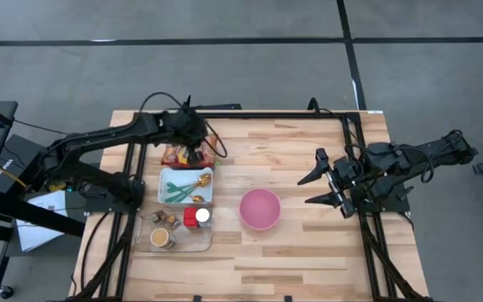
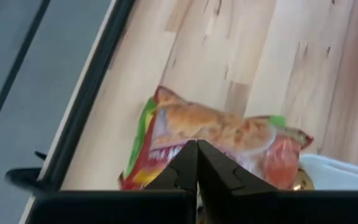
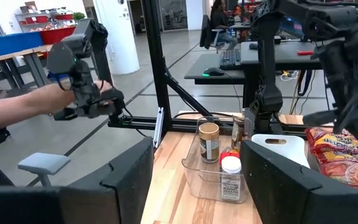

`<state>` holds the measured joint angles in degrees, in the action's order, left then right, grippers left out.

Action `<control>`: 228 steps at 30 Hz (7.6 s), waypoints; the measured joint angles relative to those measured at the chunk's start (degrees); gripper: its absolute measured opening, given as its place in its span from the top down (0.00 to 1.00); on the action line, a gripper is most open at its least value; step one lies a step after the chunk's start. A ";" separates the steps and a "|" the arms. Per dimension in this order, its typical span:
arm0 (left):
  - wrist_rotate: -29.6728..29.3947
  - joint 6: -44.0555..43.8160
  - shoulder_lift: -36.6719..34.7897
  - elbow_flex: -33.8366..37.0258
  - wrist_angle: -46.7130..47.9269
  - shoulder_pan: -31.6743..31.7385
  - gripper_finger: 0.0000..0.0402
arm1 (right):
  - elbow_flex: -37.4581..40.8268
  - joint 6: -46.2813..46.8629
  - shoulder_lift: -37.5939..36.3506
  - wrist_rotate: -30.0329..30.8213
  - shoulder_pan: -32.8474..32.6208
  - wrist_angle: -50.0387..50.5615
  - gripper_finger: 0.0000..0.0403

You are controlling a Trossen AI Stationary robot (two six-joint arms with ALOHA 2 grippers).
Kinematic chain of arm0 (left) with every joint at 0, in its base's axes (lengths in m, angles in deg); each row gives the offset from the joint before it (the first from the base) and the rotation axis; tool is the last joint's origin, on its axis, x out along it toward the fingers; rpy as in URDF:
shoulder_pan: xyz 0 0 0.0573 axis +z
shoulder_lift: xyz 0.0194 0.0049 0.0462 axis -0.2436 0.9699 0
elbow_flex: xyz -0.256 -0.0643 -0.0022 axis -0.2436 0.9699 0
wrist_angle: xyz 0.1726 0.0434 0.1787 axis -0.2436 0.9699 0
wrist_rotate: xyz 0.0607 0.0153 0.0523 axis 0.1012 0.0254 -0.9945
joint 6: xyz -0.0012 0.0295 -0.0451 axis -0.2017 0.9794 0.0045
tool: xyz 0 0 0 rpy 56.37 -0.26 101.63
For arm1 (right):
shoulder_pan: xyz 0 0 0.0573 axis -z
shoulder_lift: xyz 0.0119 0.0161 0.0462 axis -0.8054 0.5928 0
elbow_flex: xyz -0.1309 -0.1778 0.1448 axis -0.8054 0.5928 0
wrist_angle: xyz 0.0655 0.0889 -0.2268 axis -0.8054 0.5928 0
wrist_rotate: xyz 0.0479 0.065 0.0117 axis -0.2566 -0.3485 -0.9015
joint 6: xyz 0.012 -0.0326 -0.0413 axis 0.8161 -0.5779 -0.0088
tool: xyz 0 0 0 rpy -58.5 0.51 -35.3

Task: Pick & Place Food Item
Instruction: Put the red noodle pack into the black transparent bin, then return to Home Position

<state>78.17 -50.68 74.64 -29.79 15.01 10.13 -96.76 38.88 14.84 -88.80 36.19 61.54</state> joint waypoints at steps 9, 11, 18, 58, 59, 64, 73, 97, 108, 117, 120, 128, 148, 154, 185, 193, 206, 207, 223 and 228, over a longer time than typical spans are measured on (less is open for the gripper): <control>1.08 -0.04 6.45 0.00 0.89 0.46 1.00 | 0.00 0.00 0.00 0.00 -0.15 0.30 0.42; 1.11 -0.02 7.49 0.00 0.59 0.46 1.00 | 0.00 0.00 0.01 0.00 -0.15 0.50 0.42; 0.80 0.28 7.83 -0.03 0.19 0.76 1.00 | 0.00 0.02 0.01 0.00 -0.15 1.11 0.42; 16.61 -4.96 -37.74 60.30 -75.25 -23.64 1.00 | 0.00 2.78 -1.50 10.86 -1.30 1.42 0.42; 17.04 -4.61 -38.44 60.30 -74.55 -23.28 1.00 | 0.02 2.78 -1.80 10.85 -1.72 1.61 0.42; 18.47 -4.59 -44.76 60.30 -69.09 -20.93 1.00 | 6.17 2.57 -6.28 15.20 -6.19 -2.52 0.42; 18.87 -4.90 -56.09 60.30 -64.27 -20.92 1.00 | 31.25 1.63 -29.31 22.99 -13.14 -16.88 0.42; 16.09 -7.71 -56.51 60.30 -61.09 -20.89 1.00 | 51.78 -8.17 -47.99 22.82 -9.57 -20.04 0.42; 9.28 -8.10 -56.51 60.30 -61.07 -19.07 1.00 | 51.82 -8.97 -47.99 19.57 0.92 -16.05 0.42; 11.42 -8.98 -56.58 60.30 -60.57 -15.56 1.00 | 50.95 -6.85 -47.99 12.90 5.95 -15.41 0.42; 11.85 -9.02 -56.56 60.30 -58.92 -15.56 1.00 | 50.95 -6.06 -47.99 12.41 5.95 -14.54 0.42; 12.52 -9.09 -56.56 60.33 -60.19 -15.56 1.00 | 50.70 -10.20 -47.99 12.42 5.95 -16.68 0.43; 16.08 -7.69 -56.53 60.33 -61.11 -15.61 1.00 | 50.69 -6.44 -48.01 7.48 5.95 -10.93 0.57; 16.08 -7.69 -56.51 60.33 -61.10 -15.61 1.00 | 50.69 -5.46 -47.84 7.48 5.97 -9.42 0.57; 16.08 -7.69 -56.51 60.33 -61.00 -15.61 1.00 | 50.69 -5.53 -47.81 7.48 5.99 -9.55 0.56; 16.08 -7.69 -56.51 60.33 -61.00 -15.59 1.00 | 50.69 -5.53 -47.81 7.48 5.99 -9.55 0.56; 16.08 -7.69 -56.50 60.33 -61.00 -15.61 1.00 | 50.69 -5.53 -47.81 7.48 5.97 -9.55 0.55; 16.08 -7.68 -56.50 60.33 -61.00 -15.60 1.00 | 50.69 -5.53 -47.80 7.48 5.97 -9.55 0.55; 16.08 -7.69 -56.50 60.33 -61.00 -15.58 1.00 | 50.69 -5.53 -47.79 7.48 5.97 -9.55 0.55; 16.07 -7.69 -56.51 60.34 -61.00 -15.61 1.00 | 50.69 -5.51 -47.79 7.48 5.97 -9.55 0.55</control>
<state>94.24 -58.36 18.13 30.55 -45.99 -5.48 -46.07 33.37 -32.95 -81.32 42.16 51.99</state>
